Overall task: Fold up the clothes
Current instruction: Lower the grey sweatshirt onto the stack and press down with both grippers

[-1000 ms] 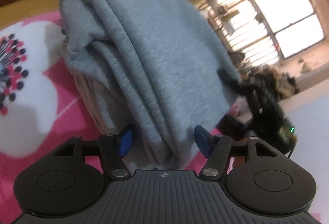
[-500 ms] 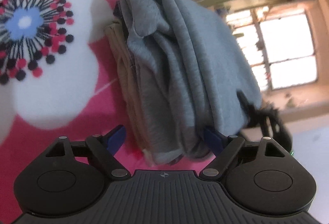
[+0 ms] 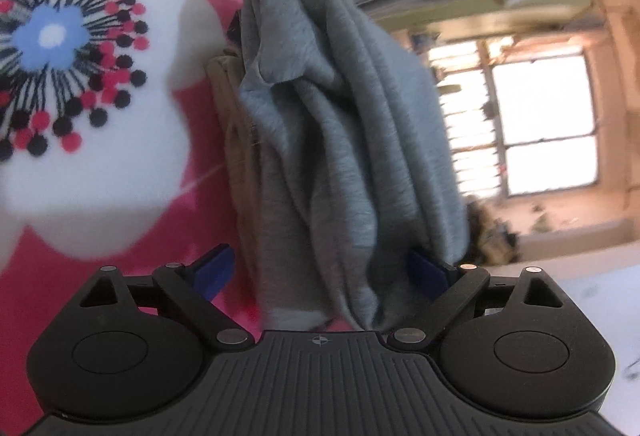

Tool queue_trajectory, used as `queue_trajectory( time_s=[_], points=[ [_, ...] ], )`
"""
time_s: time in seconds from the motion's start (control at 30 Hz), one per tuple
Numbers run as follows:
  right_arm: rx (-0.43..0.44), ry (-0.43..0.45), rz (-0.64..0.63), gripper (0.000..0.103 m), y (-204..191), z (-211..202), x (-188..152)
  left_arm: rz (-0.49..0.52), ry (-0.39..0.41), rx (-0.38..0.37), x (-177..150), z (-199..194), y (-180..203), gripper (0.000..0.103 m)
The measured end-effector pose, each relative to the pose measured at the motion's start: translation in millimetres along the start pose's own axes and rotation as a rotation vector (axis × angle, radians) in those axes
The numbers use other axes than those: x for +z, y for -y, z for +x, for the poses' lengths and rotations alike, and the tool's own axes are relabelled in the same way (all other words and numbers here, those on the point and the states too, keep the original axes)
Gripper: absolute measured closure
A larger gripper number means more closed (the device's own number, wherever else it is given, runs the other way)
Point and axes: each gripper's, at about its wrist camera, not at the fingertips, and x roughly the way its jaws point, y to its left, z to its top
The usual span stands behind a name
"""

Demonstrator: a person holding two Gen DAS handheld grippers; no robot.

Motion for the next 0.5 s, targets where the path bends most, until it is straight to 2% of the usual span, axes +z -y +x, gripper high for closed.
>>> queue_trajectory(
  time_s=[0.1, 0.23, 0.3, 0.4, 0.47, 0.5],
  points=[
    [0.028, -0.034, 0.02, 0.029, 4, 11, -1, -0.04, 0.024, -0.06, -3, -12, -6, 0.008],
    [-0.015, -0.076, 0.013, 0.023, 5, 30, -2, 0.014, 0.031, -0.05, -3, -15, 5, 0.006],
    [-0.013, -0.074, 0.015, 0.021, 3, 33, -4, 0.073, 0.021, -0.004, -4, -8, 16, 0.006],
    [0.032, -0.071, -0.032, 0.021, -10, 33, -6, 0.17, -0.01, 0.115, -8, 10, 27, 0.005],
    [0.01, -0.072, -0.06, 0.022, -15, 36, -5, 0.214, -0.026, 0.206, -10, 22, 27, 0.005],
    [-0.023, -0.077, -0.058, 0.023, -14, 40, -4, 0.204, -0.036, 0.231, -10, 27, 23, 0.005]
  ],
)
